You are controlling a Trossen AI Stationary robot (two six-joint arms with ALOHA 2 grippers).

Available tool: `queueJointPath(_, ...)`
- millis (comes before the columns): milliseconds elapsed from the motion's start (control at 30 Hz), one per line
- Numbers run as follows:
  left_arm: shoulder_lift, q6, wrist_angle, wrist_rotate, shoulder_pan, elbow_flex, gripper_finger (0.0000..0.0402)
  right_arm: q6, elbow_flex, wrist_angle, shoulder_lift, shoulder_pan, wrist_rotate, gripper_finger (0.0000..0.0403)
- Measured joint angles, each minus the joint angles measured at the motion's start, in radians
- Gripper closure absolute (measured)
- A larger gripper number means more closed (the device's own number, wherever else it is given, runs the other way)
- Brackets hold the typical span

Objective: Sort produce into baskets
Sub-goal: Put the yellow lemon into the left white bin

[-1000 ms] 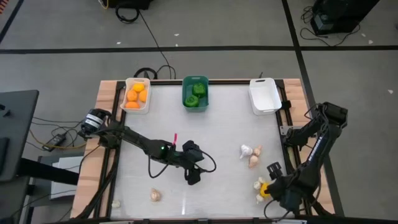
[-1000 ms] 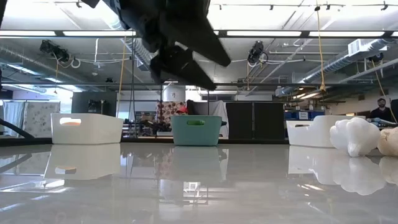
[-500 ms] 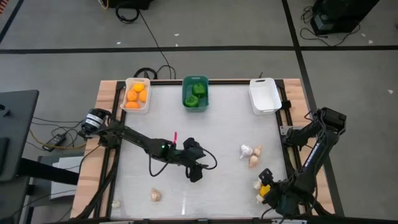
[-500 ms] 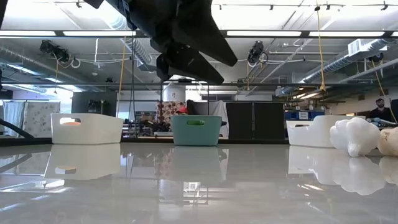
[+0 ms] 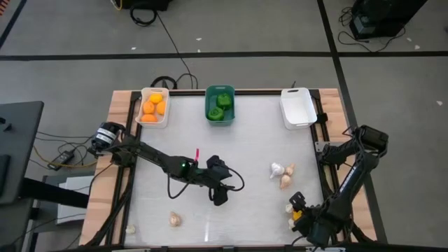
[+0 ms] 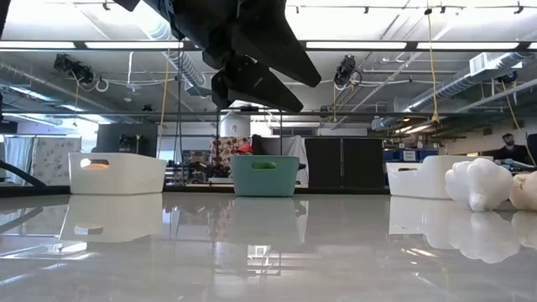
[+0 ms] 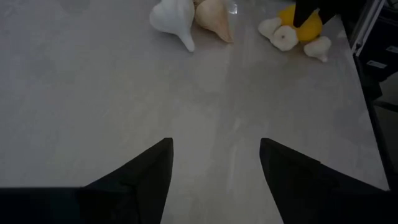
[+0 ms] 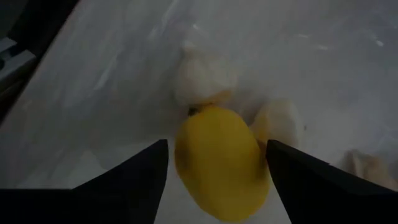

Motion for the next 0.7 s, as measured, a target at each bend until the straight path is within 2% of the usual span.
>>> queueJointPath(267,0.0,-0.002,-0.005,0.001,0.0,0.0,0.0156,0.04,-0.03,0.011,0.018,0.0,-0.057,0.015)
queueJointPath(567,0.0,-0.004,-0.007,0.001,0.0,0.0,0.0156,0.107,-0.035,0.007,0.016,-0.01,-0.069,0.0159)
queueJointPath(700,0.0,-0.142,-0.007,0.07,0.01,0.0,0.0156,0.161,-0.018,-0.038,-0.004,-0.026,-0.099,0.016)
